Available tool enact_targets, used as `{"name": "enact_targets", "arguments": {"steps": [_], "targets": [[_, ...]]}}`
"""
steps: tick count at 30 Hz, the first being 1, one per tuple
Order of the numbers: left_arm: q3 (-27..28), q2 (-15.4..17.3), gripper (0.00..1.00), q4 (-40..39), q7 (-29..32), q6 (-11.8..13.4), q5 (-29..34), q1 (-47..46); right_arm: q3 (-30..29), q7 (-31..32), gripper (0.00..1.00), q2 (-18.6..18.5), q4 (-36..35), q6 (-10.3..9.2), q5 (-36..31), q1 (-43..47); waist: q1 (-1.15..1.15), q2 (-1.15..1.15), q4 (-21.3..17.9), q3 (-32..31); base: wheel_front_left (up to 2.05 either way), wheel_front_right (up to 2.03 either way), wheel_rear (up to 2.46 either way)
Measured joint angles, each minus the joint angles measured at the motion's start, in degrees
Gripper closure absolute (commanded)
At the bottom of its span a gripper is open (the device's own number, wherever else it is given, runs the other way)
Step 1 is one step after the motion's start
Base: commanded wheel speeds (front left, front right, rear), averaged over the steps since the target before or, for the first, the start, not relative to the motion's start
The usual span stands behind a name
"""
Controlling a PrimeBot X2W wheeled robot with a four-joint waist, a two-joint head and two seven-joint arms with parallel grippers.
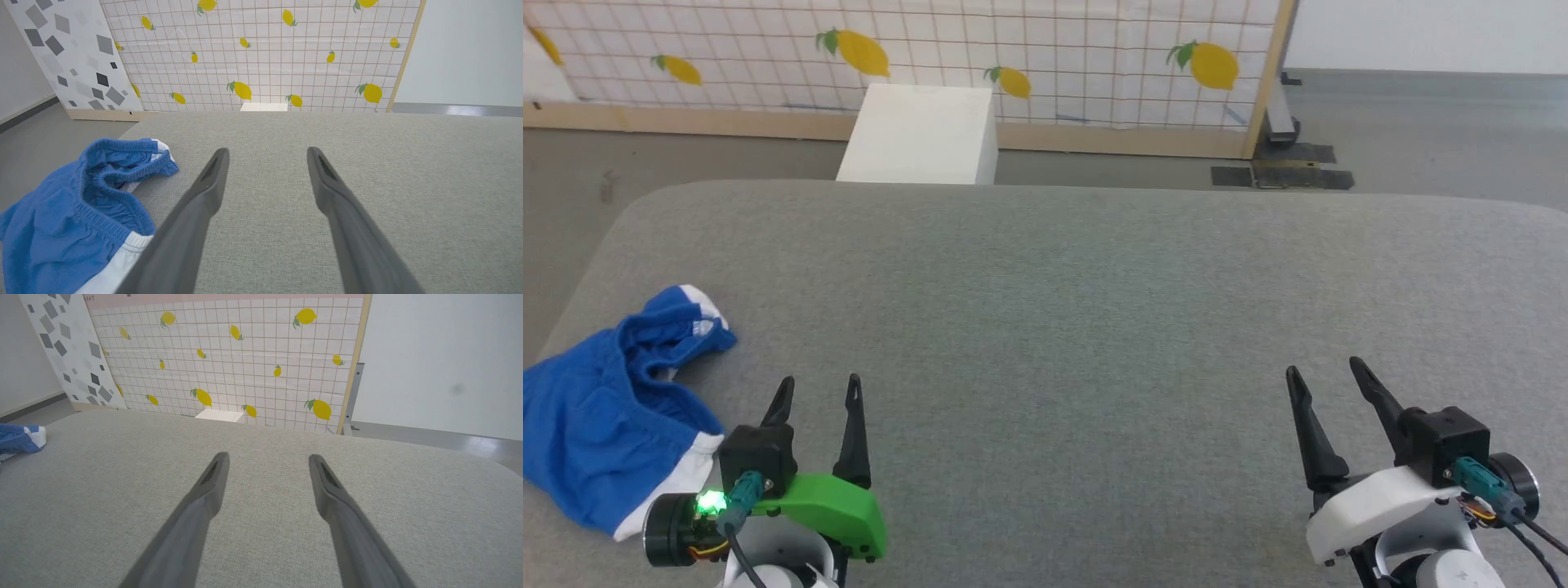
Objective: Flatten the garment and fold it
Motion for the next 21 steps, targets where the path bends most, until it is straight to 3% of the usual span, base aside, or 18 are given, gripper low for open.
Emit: {"name": "enact_targets", "arguments": {"steps": [21], "targets": [[0.83,0.00,0.00,1.35,-2.77,0.00,-1.22,0.00,0.59,-2.74,0.00,0.01,2.77,0.00,1.52,0.00,0.00,0.00,7.53,0.66,0.00,0.00,0.00]]}}
